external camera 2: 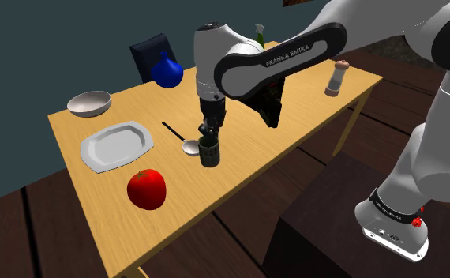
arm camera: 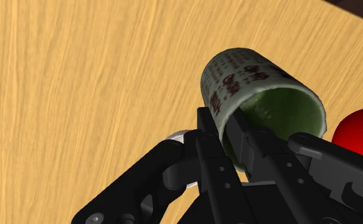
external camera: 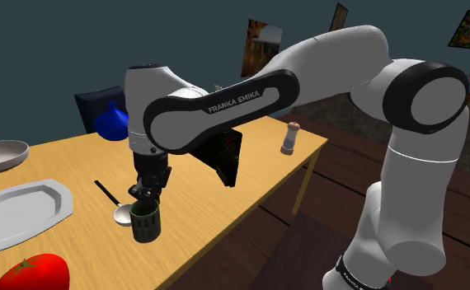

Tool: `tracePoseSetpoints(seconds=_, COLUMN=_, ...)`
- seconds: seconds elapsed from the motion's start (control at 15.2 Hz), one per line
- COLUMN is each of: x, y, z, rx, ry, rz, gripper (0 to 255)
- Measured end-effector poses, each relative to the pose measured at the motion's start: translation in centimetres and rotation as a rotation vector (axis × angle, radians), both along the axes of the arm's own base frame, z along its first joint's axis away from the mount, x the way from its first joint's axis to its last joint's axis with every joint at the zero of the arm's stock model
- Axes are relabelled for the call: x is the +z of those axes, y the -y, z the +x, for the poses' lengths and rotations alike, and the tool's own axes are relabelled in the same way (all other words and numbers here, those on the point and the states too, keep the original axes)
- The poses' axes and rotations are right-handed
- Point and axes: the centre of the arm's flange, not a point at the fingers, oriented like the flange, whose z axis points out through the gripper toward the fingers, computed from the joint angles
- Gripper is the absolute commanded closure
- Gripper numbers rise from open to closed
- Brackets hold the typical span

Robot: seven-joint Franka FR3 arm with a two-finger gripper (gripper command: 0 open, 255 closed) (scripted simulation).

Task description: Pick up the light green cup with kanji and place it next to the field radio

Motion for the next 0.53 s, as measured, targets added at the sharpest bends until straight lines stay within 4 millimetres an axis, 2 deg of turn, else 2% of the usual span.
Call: tracePoseSetpoints(seconds=0.53, x=4.2, y=0.0, z=0.1, rx=0.0, ry=0.0, rz=0.0, gripper=255)
